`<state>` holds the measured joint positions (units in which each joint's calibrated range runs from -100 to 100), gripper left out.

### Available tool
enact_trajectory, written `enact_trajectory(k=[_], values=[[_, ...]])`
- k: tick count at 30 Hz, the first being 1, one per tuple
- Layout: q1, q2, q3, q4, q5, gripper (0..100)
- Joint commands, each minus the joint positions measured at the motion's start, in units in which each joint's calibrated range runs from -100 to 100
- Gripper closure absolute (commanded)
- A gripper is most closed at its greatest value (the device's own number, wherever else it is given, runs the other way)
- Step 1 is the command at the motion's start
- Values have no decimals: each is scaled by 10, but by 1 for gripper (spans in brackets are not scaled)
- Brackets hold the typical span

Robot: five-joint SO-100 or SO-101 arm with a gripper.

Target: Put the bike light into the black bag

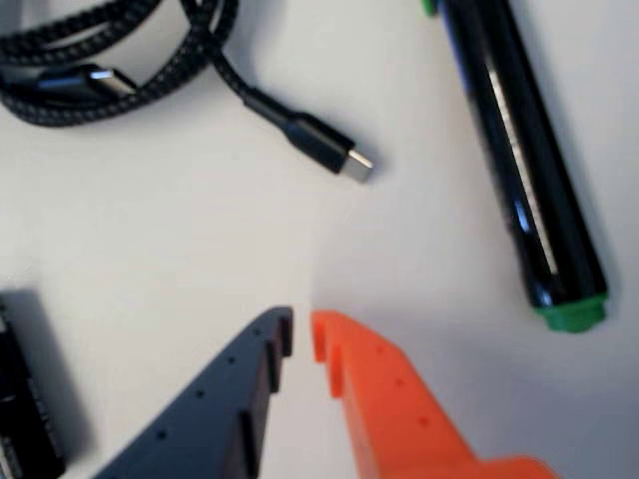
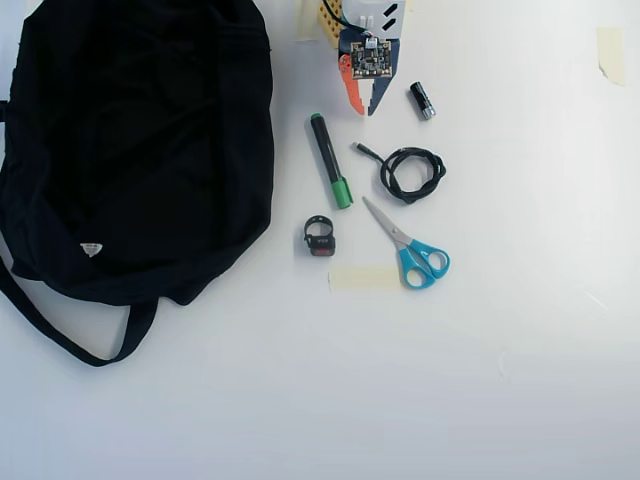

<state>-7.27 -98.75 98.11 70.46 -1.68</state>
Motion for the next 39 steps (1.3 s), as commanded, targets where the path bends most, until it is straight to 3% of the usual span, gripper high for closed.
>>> enact_trajectory(k=[1,22,33,39], values=[[0,-9,12,26,1,98],[-7,-7,3,-2,-4,98],[-50,104,-132,-233,-4,98],[-60,283,-239,-476,-19,97]])
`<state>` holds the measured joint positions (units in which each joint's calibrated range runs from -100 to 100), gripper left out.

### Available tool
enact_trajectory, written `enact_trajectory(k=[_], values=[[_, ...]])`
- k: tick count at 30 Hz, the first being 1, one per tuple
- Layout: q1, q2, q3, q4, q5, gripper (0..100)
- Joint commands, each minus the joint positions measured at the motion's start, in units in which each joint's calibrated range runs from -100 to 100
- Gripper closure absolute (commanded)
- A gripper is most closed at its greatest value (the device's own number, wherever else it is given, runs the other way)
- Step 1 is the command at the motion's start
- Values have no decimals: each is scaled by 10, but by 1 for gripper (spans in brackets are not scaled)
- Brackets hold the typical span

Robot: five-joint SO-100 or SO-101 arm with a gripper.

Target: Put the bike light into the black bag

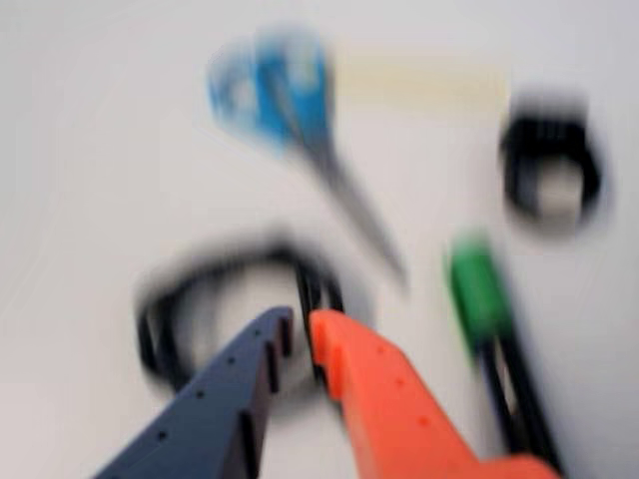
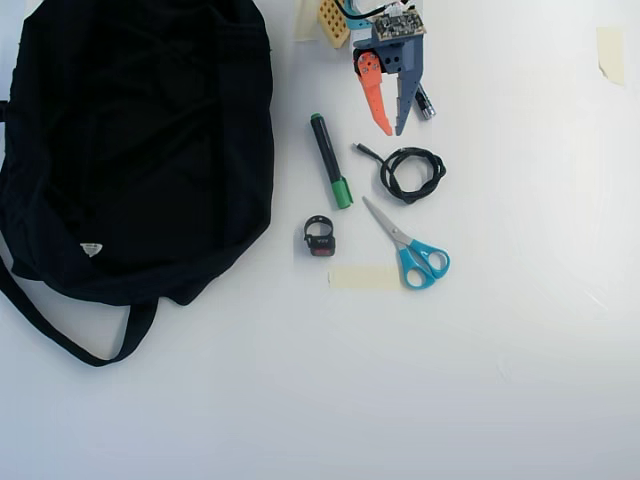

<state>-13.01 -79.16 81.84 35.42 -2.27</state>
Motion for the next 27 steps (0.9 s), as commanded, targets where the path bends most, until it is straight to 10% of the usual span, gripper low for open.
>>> enact_trajectory(k=[1,8,27], values=[[-2,118,-95,-160,-20,97],[0,319,-262,-316,-20,97],[28,767,-820,-253,26,97]])
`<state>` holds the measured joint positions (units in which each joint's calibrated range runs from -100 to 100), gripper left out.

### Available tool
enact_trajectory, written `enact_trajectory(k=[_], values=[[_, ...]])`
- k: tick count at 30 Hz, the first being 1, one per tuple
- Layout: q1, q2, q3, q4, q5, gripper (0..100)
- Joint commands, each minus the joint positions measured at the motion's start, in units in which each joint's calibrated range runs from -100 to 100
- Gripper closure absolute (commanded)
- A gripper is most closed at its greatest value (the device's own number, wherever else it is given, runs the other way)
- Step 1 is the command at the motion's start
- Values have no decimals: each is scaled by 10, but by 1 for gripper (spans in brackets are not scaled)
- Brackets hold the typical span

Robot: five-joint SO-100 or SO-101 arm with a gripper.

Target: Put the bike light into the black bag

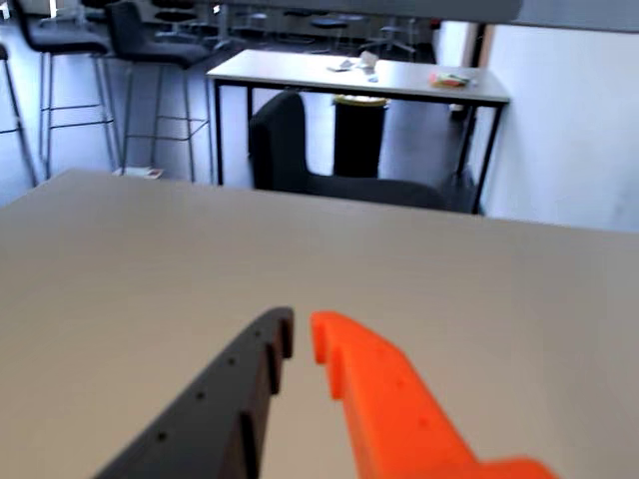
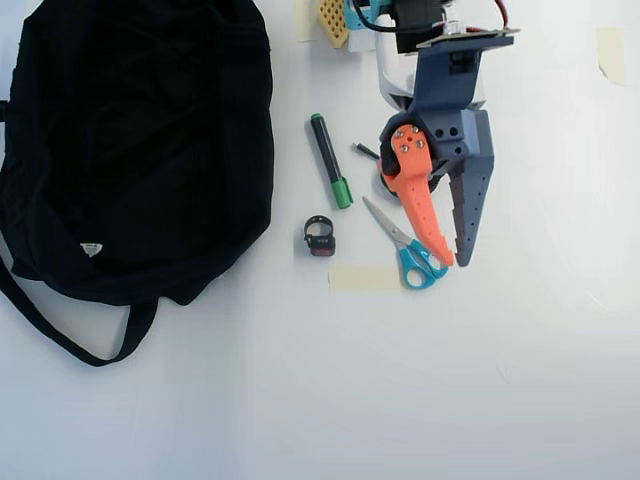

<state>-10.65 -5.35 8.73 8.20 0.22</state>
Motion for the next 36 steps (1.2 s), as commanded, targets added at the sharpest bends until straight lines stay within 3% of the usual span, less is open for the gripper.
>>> enact_trajectory(k=[1,20,36], values=[[4,44,-108,20,1,97],[16,77,-85,31,5,97],[59,23,-65,337,2,98]])
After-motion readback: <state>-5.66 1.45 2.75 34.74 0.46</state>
